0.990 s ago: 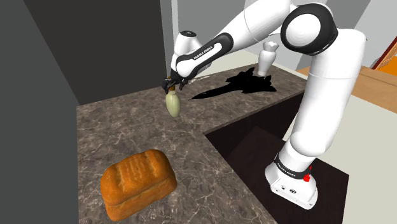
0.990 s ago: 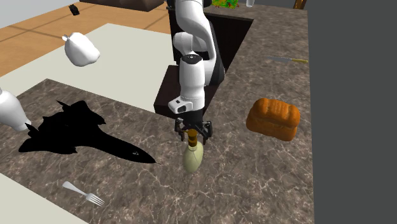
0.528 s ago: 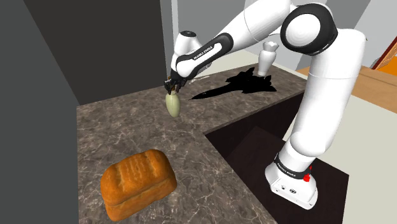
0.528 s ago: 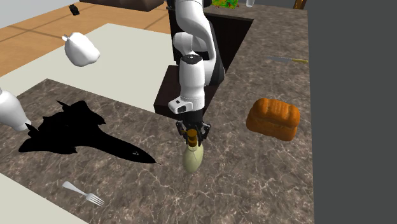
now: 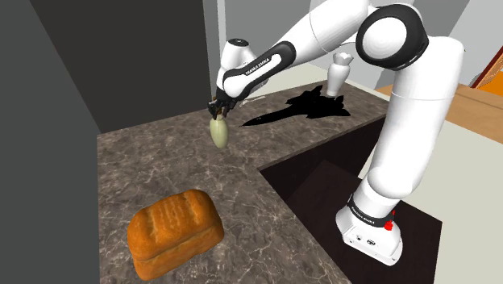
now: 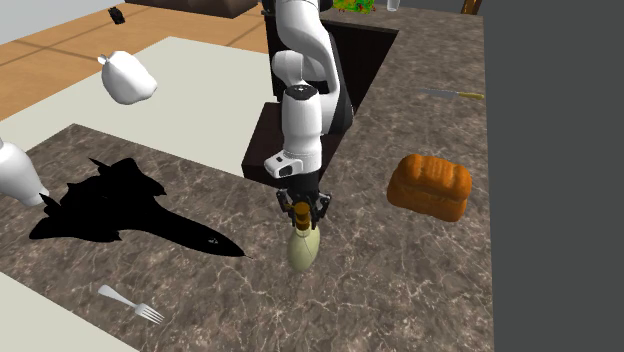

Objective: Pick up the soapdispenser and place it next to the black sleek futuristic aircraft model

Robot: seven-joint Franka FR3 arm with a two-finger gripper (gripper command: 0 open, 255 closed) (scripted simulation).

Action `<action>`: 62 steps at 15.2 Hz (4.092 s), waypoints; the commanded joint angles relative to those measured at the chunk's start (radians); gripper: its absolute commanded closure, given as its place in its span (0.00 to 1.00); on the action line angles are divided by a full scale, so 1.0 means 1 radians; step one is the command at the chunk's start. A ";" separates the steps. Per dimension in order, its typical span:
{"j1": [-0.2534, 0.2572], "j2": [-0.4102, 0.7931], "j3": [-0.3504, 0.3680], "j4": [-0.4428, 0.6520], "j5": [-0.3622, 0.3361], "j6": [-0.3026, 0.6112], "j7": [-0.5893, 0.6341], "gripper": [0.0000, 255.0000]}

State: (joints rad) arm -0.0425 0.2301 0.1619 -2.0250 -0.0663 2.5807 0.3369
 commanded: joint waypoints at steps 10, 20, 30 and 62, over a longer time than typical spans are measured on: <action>-0.006 -0.068 0.007 0.062 0.023 -0.128 -0.016 1.00; -0.008 -0.113 0.010 0.142 0.037 -0.253 -0.026 1.00; -0.009 -0.138 0.011 0.246 0.045 -0.382 -0.031 1.00; 0.005 -0.053 0.017 0.791 0.028 -0.842 -0.025 1.00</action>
State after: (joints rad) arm -0.0378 0.1705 0.1788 -1.2535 -0.0370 1.7505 0.3116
